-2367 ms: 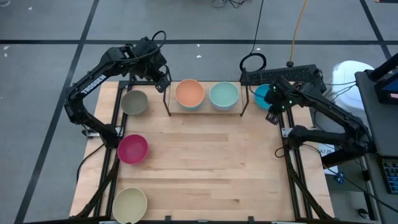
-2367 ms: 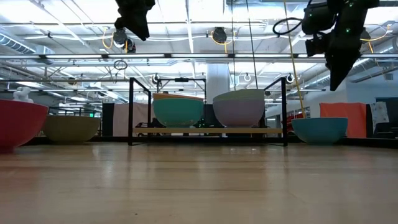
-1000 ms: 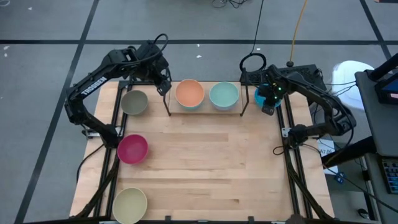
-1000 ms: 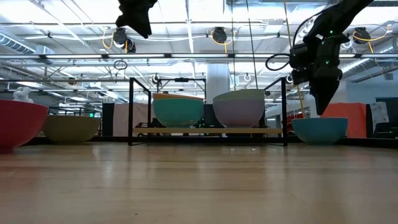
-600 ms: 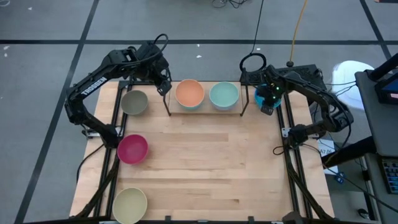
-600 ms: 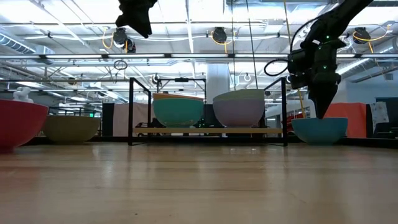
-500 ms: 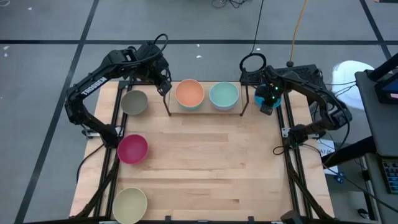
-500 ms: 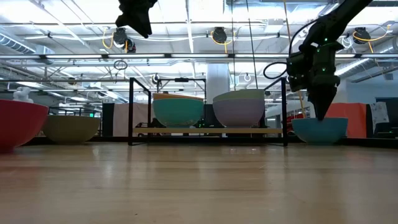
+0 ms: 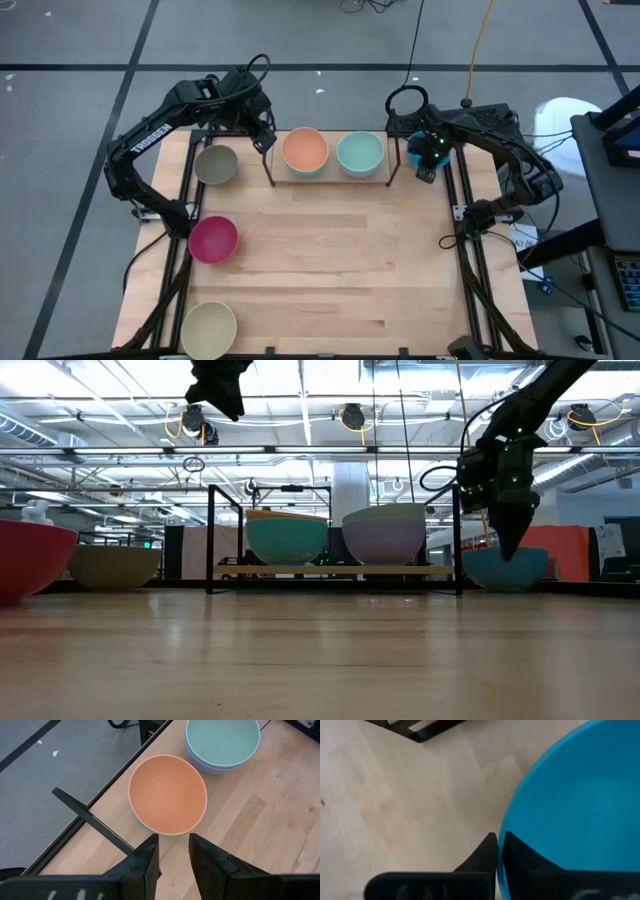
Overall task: Place and stack bowls onto a shelf
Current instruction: Stack the blue bowl on top of the green bowl on the shelf
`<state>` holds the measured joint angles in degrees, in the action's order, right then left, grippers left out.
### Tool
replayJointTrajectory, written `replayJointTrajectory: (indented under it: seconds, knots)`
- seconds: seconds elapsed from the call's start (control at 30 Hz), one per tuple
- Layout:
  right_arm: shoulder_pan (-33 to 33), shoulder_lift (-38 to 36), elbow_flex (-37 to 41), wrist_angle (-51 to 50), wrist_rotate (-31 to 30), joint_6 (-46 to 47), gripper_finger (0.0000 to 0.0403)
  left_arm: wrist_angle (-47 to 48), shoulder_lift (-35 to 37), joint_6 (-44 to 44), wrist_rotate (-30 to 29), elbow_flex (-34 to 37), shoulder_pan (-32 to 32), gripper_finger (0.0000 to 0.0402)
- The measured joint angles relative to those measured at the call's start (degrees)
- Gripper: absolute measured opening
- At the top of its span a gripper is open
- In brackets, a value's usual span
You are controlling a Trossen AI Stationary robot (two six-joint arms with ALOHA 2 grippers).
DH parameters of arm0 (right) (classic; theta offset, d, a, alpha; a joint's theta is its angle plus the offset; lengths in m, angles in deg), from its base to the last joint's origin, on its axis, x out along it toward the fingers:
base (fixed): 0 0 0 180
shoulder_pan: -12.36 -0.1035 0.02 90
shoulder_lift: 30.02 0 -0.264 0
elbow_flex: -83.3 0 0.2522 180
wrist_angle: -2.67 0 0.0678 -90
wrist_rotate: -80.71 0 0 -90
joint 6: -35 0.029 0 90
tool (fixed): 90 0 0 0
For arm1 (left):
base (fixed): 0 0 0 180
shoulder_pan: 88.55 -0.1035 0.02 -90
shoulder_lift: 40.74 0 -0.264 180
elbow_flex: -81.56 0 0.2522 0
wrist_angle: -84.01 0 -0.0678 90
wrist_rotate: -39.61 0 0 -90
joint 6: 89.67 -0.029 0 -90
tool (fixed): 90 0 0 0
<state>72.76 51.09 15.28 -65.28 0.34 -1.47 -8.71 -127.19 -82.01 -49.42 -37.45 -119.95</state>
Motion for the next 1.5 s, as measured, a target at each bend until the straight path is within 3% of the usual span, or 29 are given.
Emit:
replayJointTrajectory:
  seconds: [0.1, 0.33, 0.6, 0.8, 0.97, 1.23, 1.37, 1.5]
  knots:
    - [-0.07, -3.18, 0.02, -2.13, -0.51, -2.20, 0.0002, -0.01, 0.00, 0.02, 0.00, 0.00, 0.00, 0.0113]
    - [-1.10, -12.22, -3.76, -9.79, -10.13, -1.73, 0.0001, -0.02, 0.00, 0.09, -0.03, 0.00, -0.02, 0.0113]
    - [-5.59, -16.81, -21.47, -17.03, -11.09, 0.17, 0.0001, -0.02, 0.02, 0.17, -0.04, 0.00, -0.02, 0.0113]
    - [-13.32, -12.09, -38.31, -22.14, -10.96, 0.19, 0.0000, -0.02, 0.00, 1.81, -0.04, 0.00, -0.02, 0.0113]
    - [-20.89, -5.39, -46.28, -24.14, -10.91, -2.03, 0.0000, -0.03, 0.01, 2.03, -0.06, 0.00, -0.02, 0.0113]
    - [-31.48, 5.78, -49.70, -23.91, -10.66, -6.48, 0.0000, -0.04, 0.00, 3.41, -0.07, 0.00, -0.02, 0.0113]
    - [-34.11, 10.40, -49.75, -23.83, -6.41, -9.33, 0.0000, -0.04, 0.00, 3.72, -0.07, 0.00, -0.02, 0.0113]
    - [-34.80, 13.43, -49.75, -23.56, -5.97, -9.91, 0.0000, -0.04, 0.00, 4.33, -0.06, 0.00, -0.02, 0.0113]
